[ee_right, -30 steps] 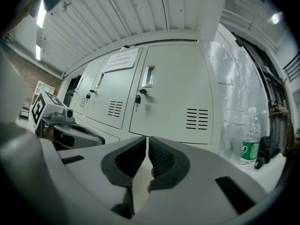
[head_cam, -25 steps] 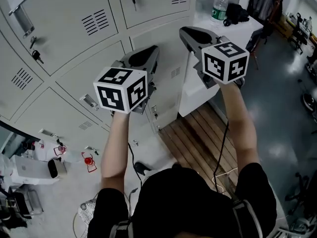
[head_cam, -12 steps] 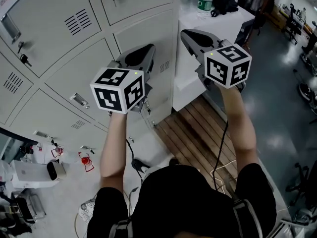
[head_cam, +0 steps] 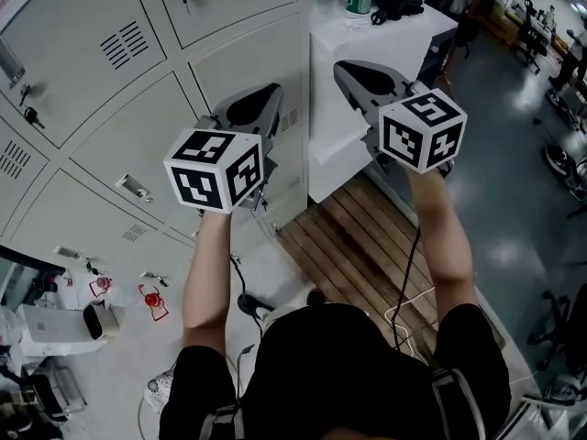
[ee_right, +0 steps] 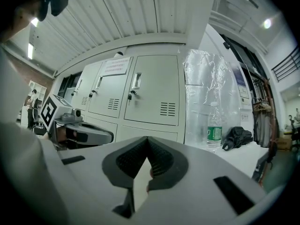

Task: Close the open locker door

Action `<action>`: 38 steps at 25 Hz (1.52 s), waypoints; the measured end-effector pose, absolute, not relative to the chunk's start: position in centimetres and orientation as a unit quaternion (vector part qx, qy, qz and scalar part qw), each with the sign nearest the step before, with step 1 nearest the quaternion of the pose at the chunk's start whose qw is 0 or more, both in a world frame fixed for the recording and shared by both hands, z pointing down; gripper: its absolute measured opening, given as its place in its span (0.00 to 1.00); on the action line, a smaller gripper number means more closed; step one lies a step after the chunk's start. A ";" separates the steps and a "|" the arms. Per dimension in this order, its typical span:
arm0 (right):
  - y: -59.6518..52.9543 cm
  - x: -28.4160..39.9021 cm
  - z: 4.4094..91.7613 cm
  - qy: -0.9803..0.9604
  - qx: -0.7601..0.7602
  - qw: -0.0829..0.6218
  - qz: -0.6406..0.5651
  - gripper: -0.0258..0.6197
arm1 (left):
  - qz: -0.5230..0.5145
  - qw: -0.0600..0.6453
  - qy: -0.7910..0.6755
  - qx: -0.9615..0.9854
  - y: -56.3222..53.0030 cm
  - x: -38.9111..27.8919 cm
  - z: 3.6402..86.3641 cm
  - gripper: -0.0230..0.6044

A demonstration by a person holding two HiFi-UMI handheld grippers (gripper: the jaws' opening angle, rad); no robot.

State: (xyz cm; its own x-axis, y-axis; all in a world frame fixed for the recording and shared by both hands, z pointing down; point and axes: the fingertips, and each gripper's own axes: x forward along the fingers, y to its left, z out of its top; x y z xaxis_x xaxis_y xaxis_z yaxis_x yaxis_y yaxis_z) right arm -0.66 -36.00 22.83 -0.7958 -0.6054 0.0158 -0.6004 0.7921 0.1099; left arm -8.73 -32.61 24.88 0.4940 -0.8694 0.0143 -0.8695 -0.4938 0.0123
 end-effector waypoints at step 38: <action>-30.9 -2.4 37.6 -0.964 0.266 0.007 -0.010 0.05 | -0.021 0.003 -0.497 0.868 -28.3 -7.7 35.8 0.06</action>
State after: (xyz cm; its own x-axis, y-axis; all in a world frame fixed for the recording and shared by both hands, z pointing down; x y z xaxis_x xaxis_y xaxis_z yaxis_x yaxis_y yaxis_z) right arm -2.36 -30.85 37.60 -0.8583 -0.5131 0.0077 -0.5128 0.8582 0.0232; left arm -7.70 -28.33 35.76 0.5056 -0.8621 -0.0339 -0.8618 -0.5065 0.0273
